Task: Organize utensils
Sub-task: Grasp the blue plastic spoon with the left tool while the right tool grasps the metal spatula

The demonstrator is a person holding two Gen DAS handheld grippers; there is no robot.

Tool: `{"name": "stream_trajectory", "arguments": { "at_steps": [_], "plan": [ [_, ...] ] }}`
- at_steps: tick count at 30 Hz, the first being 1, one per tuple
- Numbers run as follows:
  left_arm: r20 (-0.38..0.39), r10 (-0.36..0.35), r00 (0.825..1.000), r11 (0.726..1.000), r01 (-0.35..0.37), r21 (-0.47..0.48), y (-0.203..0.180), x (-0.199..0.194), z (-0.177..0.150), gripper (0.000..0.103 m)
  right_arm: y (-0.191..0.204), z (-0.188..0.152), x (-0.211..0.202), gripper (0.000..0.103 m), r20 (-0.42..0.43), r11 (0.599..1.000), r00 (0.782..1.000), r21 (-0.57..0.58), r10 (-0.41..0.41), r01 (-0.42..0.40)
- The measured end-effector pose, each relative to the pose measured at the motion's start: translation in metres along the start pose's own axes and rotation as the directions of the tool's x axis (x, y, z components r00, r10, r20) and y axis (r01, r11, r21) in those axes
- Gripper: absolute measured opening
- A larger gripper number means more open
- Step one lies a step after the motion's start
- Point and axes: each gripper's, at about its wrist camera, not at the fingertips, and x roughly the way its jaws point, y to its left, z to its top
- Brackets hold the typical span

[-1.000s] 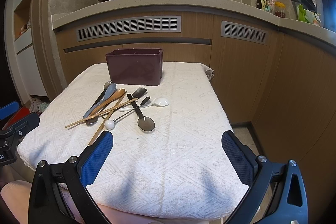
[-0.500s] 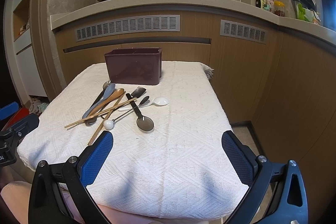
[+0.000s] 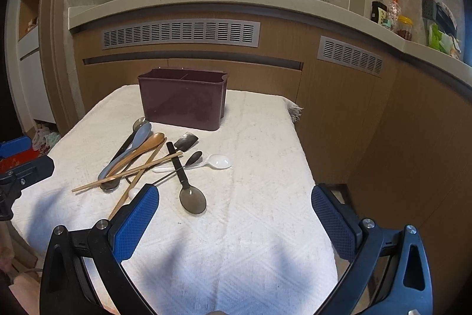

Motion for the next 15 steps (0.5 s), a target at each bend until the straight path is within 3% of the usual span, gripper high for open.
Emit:
{"name": "stream_trajectory", "arguments": {
  "at_steps": [5,10,12,15],
  "plan": [
    [-0.045,0.042,0.998,0.997,-0.039,0.061,0.012,0.036,0.014,0.103,0.0,0.018,0.033,0.103,-0.046,0.999,0.998,-0.004,0.036,-0.037],
    [-0.127,-0.012,0.992,1.0,0.015,0.026,0.032,0.079,0.03,0.099,0.008,0.029,0.065,0.103,-0.057,0.992,0.993,-0.069,-0.108,0.104],
    [-0.164,-0.043,0.986,0.999,0.043,-0.003,0.04,0.097,0.038,0.082,0.01,0.03,0.073,0.103,-0.038,0.99,0.993,-0.09,-0.108,0.104],
    [-0.2,-0.059,0.978,0.998,0.057,-0.011,0.043,0.118,0.047,0.066,0.01,0.03,0.08,0.103,-0.01,0.993,0.997,-0.098,-0.073,0.072]
  ]
}}
